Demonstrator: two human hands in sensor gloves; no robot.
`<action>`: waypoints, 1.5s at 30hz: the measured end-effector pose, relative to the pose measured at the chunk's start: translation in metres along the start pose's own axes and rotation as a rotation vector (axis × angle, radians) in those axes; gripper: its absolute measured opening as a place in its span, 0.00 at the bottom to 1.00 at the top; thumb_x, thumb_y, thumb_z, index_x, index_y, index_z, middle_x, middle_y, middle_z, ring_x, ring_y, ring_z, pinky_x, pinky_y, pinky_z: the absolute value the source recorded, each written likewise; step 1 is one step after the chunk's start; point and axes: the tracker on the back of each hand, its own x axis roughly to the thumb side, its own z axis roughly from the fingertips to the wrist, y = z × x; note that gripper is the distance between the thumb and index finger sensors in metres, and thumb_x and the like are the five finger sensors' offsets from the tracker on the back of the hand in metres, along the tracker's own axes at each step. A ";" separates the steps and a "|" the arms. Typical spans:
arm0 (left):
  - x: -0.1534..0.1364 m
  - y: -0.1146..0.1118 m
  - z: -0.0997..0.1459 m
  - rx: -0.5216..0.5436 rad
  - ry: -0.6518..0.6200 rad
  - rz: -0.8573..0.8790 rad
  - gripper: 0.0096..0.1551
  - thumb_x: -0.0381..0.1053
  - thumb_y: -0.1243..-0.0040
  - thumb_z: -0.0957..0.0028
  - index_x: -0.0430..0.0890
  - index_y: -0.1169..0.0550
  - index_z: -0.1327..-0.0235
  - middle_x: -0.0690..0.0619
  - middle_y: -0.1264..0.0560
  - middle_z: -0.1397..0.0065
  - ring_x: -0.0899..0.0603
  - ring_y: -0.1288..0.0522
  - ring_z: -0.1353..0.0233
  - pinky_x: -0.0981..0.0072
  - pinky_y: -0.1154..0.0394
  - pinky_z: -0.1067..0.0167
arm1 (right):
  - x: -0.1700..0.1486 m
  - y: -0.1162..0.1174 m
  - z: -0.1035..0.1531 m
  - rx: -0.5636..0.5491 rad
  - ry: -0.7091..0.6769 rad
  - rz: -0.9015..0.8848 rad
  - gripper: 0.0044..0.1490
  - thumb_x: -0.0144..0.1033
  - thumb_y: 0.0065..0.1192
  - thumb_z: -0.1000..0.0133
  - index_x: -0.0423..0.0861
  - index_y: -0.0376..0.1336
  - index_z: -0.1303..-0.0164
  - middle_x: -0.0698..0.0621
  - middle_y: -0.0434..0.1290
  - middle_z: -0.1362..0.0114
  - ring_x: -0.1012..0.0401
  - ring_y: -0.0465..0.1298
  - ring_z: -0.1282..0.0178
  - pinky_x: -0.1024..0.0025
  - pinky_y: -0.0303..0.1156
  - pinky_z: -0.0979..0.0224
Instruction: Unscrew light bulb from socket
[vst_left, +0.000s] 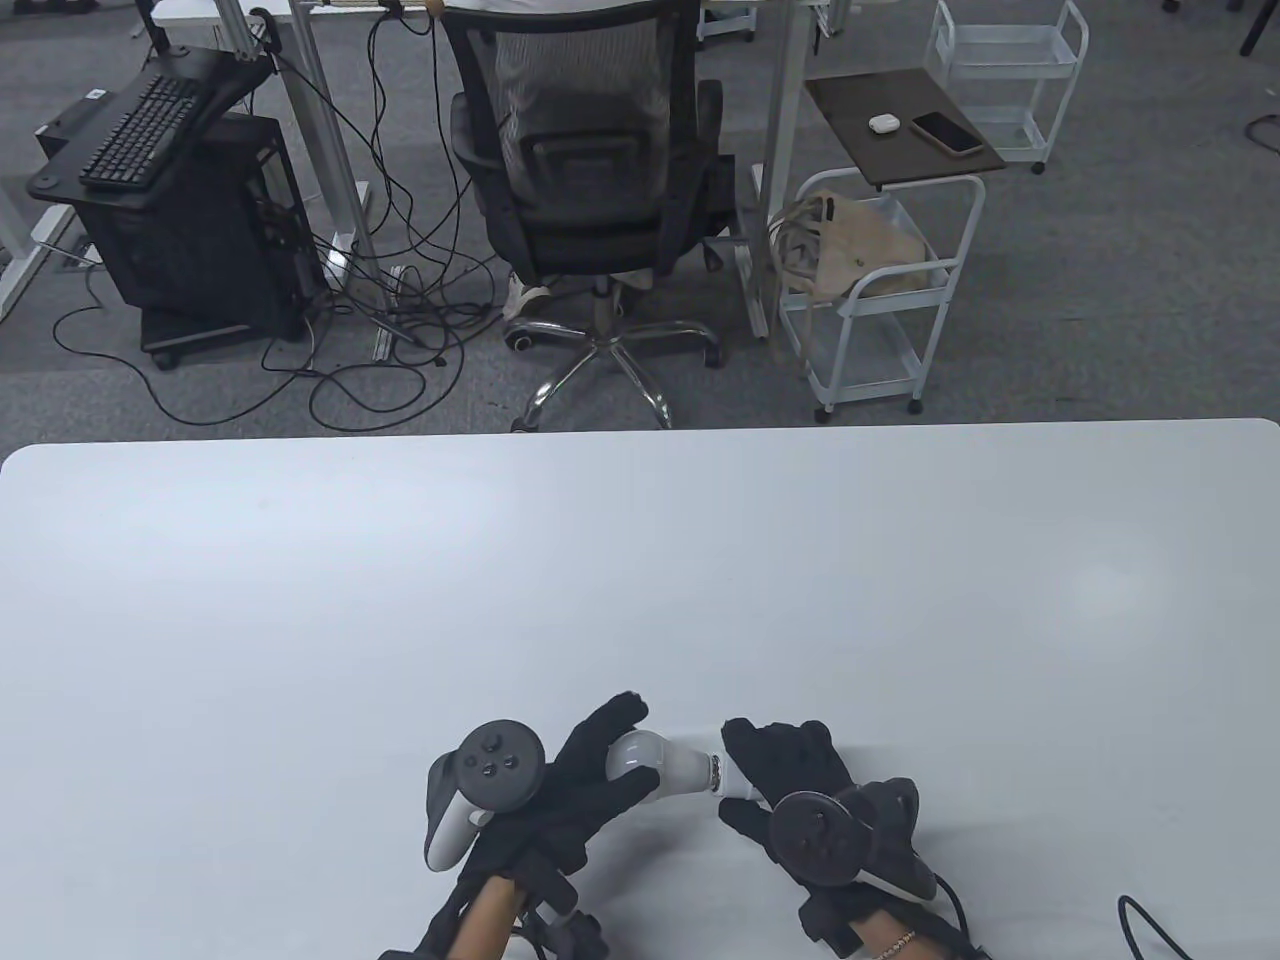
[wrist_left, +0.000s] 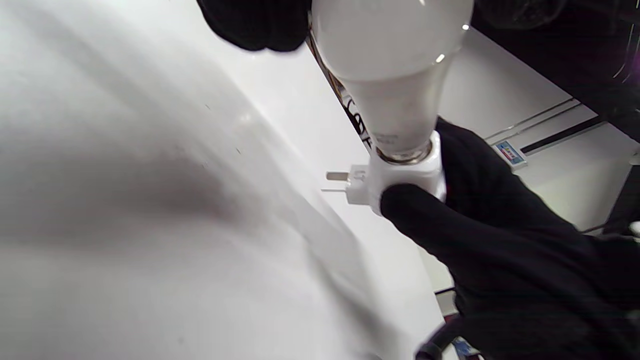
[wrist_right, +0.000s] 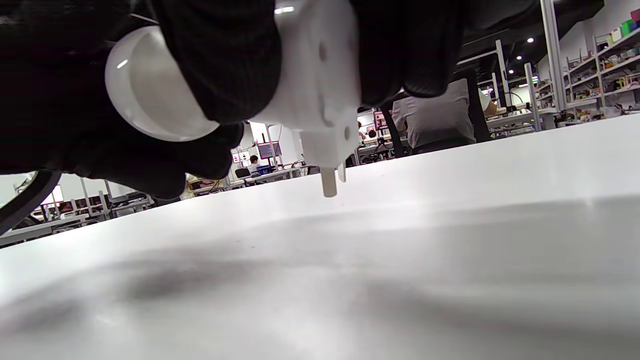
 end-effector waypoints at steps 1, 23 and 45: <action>0.000 0.000 0.000 0.001 -0.008 -0.003 0.50 0.67 0.45 0.37 0.66 0.61 0.16 0.39 0.58 0.08 0.34 0.44 0.12 0.49 0.38 0.17 | 0.000 0.000 0.000 0.000 0.001 0.002 0.44 0.47 0.71 0.44 0.42 0.59 0.21 0.39 0.72 0.28 0.43 0.71 0.26 0.43 0.59 0.23; 0.002 -0.002 0.000 -0.039 -0.024 -0.043 0.52 0.63 0.40 0.37 0.63 0.60 0.16 0.42 0.59 0.07 0.35 0.45 0.11 0.50 0.38 0.16 | -0.004 -0.002 -0.002 -0.035 0.002 -0.040 0.44 0.47 0.70 0.44 0.42 0.59 0.21 0.39 0.72 0.28 0.43 0.71 0.26 0.43 0.59 0.22; 0.005 -0.005 0.000 0.000 -0.037 -0.120 0.54 0.61 0.40 0.37 0.64 0.63 0.18 0.45 0.60 0.07 0.39 0.47 0.10 0.54 0.38 0.16 | -0.006 -0.003 0.000 -0.044 -0.010 -0.008 0.44 0.48 0.70 0.44 0.42 0.58 0.20 0.40 0.72 0.28 0.43 0.70 0.26 0.43 0.59 0.22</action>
